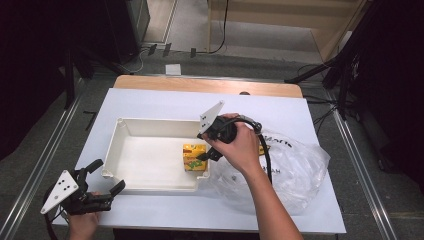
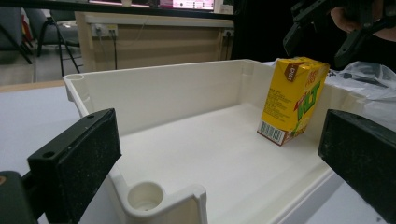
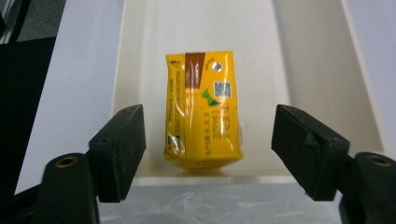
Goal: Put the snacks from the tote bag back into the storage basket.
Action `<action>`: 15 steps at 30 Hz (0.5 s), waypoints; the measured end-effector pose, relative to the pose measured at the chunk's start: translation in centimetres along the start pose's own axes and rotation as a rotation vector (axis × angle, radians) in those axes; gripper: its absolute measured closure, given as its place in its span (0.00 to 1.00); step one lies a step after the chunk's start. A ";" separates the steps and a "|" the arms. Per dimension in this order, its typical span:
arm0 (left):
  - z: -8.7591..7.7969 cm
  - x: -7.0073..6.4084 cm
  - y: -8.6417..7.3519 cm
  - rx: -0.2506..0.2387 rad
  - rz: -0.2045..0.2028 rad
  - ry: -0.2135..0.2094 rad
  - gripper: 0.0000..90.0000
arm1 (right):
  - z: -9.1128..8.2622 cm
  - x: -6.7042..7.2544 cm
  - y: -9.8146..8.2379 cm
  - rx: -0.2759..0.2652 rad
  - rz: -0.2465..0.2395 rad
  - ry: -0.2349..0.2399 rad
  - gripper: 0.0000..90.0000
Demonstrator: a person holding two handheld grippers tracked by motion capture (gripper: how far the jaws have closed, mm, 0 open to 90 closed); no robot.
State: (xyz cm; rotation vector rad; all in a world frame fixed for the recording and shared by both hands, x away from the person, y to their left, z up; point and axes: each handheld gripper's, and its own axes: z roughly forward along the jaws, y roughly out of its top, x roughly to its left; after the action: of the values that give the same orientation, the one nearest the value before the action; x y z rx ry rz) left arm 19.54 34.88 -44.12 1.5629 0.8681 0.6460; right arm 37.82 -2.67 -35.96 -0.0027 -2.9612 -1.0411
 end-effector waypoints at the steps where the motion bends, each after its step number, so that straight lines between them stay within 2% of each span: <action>1: 0.0 0.0 0.0 0.001 0.002 0.000 0.00 | -0.1 0.1 -0.4 -0.013 0.009 -0.003 0.28; 3: 0.0 0.0 0.0 0.002 0.003 0.001 0.00 | -0.2 0.2 -1.1 -0.053 0.021 -0.001 0.25; 8: 0.1 -0.1 0.0 0.007 0.010 0.000 0.00 | -0.7 0.6 -2.8 -0.111 0.061 -0.022 0.19; 10: 0.1 -0.1 0.0 0.011 0.012 0.003 0.00 | -0.8 0.7 -3.4 -0.135 0.069 -0.012 0.17; 12: 0.1 -0.1 0.0 0.014 0.013 0.005 0.00 | -1.0 0.9 -4.1 -0.173 0.088 -0.027 0.15; 13: 0.1 -0.1 0.0 0.014 0.013 0.005 0.00 | -1.2 1.0 -4.6 -0.208 0.096 -0.018 0.15; 15: 0.1 -0.1 0.0 0.016 0.011 0.004 0.00 | -1.6 1.2 -5.2 -0.235 0.114 -0.031 0.13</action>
State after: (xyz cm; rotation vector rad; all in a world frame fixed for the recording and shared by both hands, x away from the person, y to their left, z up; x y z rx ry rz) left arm 19.59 34.73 -44.14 1.5822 0.8704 0.6518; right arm 36.63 -7.71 -38.00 -0.1863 -2.8063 -1.3743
